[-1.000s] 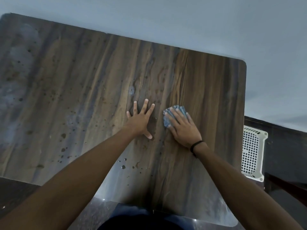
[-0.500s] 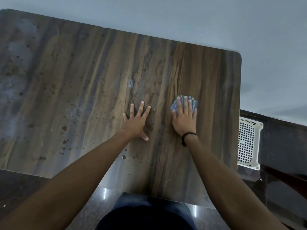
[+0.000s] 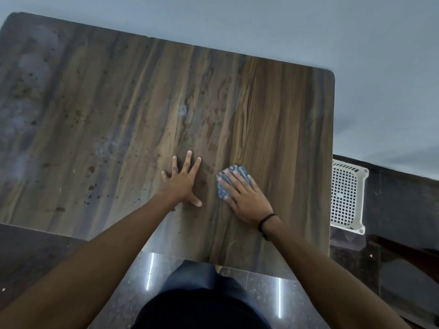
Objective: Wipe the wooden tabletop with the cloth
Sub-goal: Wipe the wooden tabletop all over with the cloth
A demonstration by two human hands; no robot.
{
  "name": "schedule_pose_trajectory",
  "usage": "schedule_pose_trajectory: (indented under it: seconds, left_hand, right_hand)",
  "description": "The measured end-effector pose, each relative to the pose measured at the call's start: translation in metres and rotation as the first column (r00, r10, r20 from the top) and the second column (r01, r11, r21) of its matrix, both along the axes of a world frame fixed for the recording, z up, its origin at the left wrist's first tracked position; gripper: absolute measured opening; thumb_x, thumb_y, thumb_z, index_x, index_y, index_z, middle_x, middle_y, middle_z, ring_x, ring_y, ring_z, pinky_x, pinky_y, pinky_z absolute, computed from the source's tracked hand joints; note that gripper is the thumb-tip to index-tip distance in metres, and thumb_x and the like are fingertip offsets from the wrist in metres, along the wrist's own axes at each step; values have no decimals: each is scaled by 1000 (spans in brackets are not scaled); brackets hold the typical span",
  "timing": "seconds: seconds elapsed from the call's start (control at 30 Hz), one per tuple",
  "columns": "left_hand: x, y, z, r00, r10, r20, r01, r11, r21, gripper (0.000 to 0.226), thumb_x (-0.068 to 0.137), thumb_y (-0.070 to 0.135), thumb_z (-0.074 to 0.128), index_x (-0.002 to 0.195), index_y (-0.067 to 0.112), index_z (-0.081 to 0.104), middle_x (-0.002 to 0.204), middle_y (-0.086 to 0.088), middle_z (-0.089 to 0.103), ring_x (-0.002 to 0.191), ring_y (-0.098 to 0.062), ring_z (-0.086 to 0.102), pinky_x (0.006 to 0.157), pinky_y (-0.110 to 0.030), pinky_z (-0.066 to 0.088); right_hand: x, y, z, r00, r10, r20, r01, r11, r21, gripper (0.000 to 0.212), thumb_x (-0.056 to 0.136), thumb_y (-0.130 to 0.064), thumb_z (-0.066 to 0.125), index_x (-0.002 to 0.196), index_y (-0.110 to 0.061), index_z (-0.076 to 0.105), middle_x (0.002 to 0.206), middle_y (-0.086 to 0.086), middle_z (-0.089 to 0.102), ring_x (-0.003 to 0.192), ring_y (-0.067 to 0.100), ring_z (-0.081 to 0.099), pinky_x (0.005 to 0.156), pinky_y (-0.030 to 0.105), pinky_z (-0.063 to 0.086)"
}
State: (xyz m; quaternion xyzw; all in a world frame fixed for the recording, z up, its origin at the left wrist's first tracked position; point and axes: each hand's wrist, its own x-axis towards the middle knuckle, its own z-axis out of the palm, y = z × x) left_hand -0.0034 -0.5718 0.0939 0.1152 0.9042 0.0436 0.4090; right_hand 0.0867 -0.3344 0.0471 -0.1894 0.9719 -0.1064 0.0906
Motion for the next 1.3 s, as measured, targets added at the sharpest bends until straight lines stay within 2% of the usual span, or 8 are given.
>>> schedule_pose_trajectory:
  seconds: [0.17, 0.37, 0.53, 0.73, 0.87, 1.07, 1.2, 1.3]
  left_hand:
    - [10, -8, -2, 999, 48, -19, -47, 997, 55, 151, 57, 49, 93, 155, 36, -21, 157, 8, -41, 145, -40, -31, 111, -75, 4]
    - [20, -8, 2, 998, 60, -35, -59, 997, 54, 146, 60, 50, 91, 157, 33, -17, 158, 6, -38, 146, -41, -29, 114, -73, 6]
    - [51, -14, -2, 998, 67, -14, -66, 997, 36, 147, 61, 51, 90, 156, 35, -20, 157, 5, -41, 146, -41, -29, 114, -73, 7]
    - [53, -17, -3, 998, 68, -4, -68, 997, 48, 150, 59, 48, 92, 155, 36, -22, 156, 7, -42, 145, -41, -30, 111, -73, 6]
    - [56, -16, -2, 997, 75, -19, -74, 996, 47, 148, 60, 49, 91, 156, 33, -21, 158, 5, -40, 146, -42, -28, 113, -73, 8]
    - [73, -35, -1, 990, 135, -39, -134, 990, 34, 145, 61, 53, 89, 155, 36, -20, 154, 5, -45, 145, -42, -30, 111, -75, 7]
    - [78, -46, -3, 987, 159, -37, -157, 987, 29, 144, 62, 49, 91, 155, 39, -19, 156, 5, -42, 147, -42, -27, 110, -76, 9]
    - [78, -43, -2, 986, 163, -26, -162, 986, 32, 144, 62, 46, 92, 156, 37, -18, 157, 3, -41, 146, -43, -27, 110, -76, 9]
  right_hand:
    - [-44, -2, 6, 837, -540, 89, 545, 837, -45, 58, 108, -42, 31, 162, -32, 12, 171, -3, 6, 157, 19, 1, 125, 55, 6]
    - [26, -11, 0, 997, -66, -31, 65, 998, -19, 58, 107, -42, 32, 162, -32, 17, 169, -4, 15, 157, 17, 8, 123, 55, 20]
    - [-13, -11, 7, 851, -519, 84, 524, 850, -54, 58, 109, -40, 29, 163, -30, 10, 171, -1, 4, 157, 21, -1, 126, 54, 4]
    - [62, 2, -2, 994, 110, -22, -110, 994, 10, 57, 108, -42, 30, 162, -32, 17, 169, -4, 15, 156, 17, 10, 123, 55, 19]
    - [35, 0, 5, 869, -492, 56, 494, 869, -35, 58, 108, -41, 30, 162, -28, 16, 170, 0, 10, 157, 21, 4, 125, 58, 9]
    - [106, -17, -4, 996, 88, -26, -88, 996, 4, 56, 107, -44, 29, 161, -33, 20, 169, -5, 15, 157, 17, 9, 123, 56, 19]
    - [73, -24, -4, 862, -506, -8, 506, 862, -32, 57, 107, -42, 28, 162, -32, 19, 170, -2, 14, 157, 19, 7, 125, 56, 9]
    - [89, -64, -6, 925, -380, -1, 379, 923, -58, 59, 107, -42, 32, 162, -28, 17, 170, 1, 11, 157, 22, 5, 125, 56, 7]
